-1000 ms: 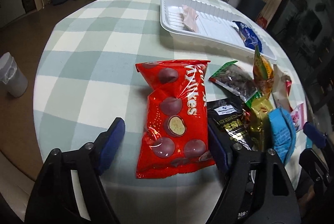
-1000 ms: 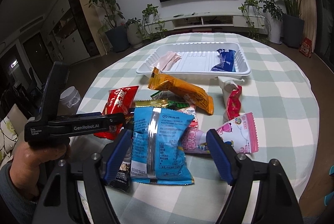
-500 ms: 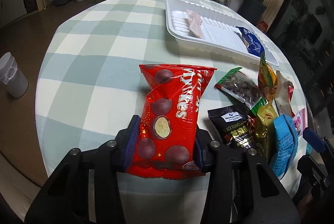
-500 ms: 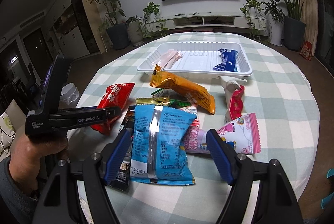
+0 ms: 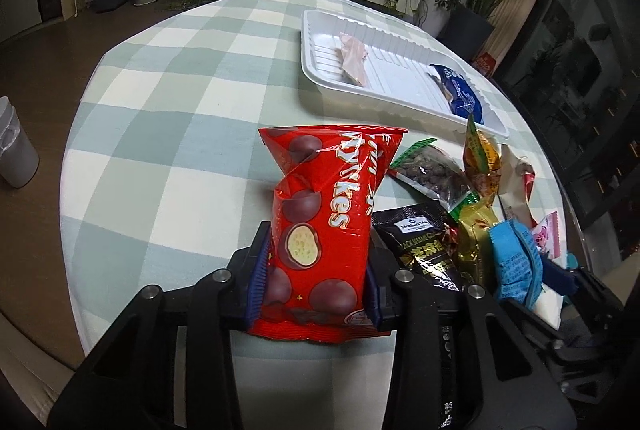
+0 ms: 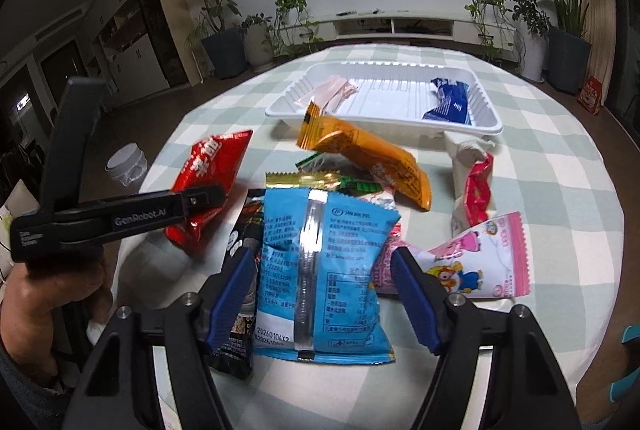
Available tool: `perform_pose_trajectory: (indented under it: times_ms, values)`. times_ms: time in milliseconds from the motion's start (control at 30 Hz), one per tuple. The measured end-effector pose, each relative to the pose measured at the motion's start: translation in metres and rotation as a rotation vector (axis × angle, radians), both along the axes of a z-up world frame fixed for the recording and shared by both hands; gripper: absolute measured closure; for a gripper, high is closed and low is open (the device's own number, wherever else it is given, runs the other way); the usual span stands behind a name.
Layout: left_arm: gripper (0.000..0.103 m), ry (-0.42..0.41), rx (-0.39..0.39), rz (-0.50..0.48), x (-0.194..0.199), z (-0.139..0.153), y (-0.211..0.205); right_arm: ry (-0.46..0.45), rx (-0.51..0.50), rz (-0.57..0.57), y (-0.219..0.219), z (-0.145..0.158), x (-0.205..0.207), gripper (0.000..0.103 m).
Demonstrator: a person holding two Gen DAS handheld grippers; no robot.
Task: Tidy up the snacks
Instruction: 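Grasp the red Maltesers bag with the left tool while the right tool grasps the light-blue packet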
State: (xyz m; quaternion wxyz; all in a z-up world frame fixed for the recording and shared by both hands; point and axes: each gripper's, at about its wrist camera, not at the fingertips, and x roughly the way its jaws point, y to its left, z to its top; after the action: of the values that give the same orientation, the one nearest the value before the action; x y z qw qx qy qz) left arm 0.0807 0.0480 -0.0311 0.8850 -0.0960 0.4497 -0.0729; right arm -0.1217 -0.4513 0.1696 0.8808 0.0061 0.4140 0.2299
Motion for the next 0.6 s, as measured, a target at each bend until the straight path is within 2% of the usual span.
perform_pose_trajectory:
  times_ms: [100,200,600]
  values:
    - [0.067,0.001,-0.006,-0.009,-0.001,0.0,-0.002,0.023,-0.036,0.014,0.009,-0.009,0.003,0.036]
    - [0.067,0.003,-0.011,-0.014,-0.001,-0.001,-0.003,0.003,-0.068,0.033,0.014,-0.011,0.002,0.04]
    - [0.067,0.003,-0.012,-0.024,-0.002,-0.001,-0.005,0.021,-0.021,0.051,0.006,-0.01,0.001,0.053]
